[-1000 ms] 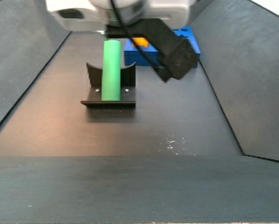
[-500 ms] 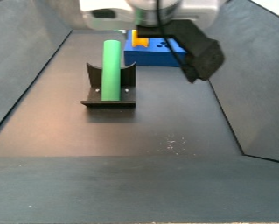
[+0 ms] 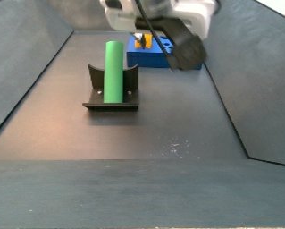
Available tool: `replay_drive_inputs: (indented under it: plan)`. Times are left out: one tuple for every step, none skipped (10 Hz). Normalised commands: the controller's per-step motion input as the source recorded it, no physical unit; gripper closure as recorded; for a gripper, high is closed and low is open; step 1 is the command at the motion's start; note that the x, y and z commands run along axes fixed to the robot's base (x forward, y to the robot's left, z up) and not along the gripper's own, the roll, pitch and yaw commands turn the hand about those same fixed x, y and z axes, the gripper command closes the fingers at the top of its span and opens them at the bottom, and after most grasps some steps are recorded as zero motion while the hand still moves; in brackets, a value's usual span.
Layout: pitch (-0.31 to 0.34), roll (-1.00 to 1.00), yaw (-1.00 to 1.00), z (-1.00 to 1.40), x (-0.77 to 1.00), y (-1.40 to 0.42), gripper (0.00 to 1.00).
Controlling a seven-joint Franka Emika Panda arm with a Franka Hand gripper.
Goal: Pick up the oval object. Move up. Place the oval object on the fixture. Regrasp the oval object. Move to above the board. Insert the oval object.
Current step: Regrasp the oval object.
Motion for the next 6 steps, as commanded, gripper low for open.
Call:
replay_drive_inputs:
  plan:
    - [-0.161,1.00,-0.94,-0.01,-0.05,-0.06,0.00]
    - [-0.180,1.00,-0.95,0.00,-0.04,-0.04,0.00]
    - [-0.204,1.00,-0.95,-0.01,-0.04,-0.04,0.00]
    - [-0.214,1.00,-0.95,0.00,-0.04,-0.03,0.00]
    - [-0.238,1.00,-0.95,0.01,-0.05,-0.02,0.00]
    - [-0.245,1.00,-0.95,0.01,-0.05,-0.02,0.00]
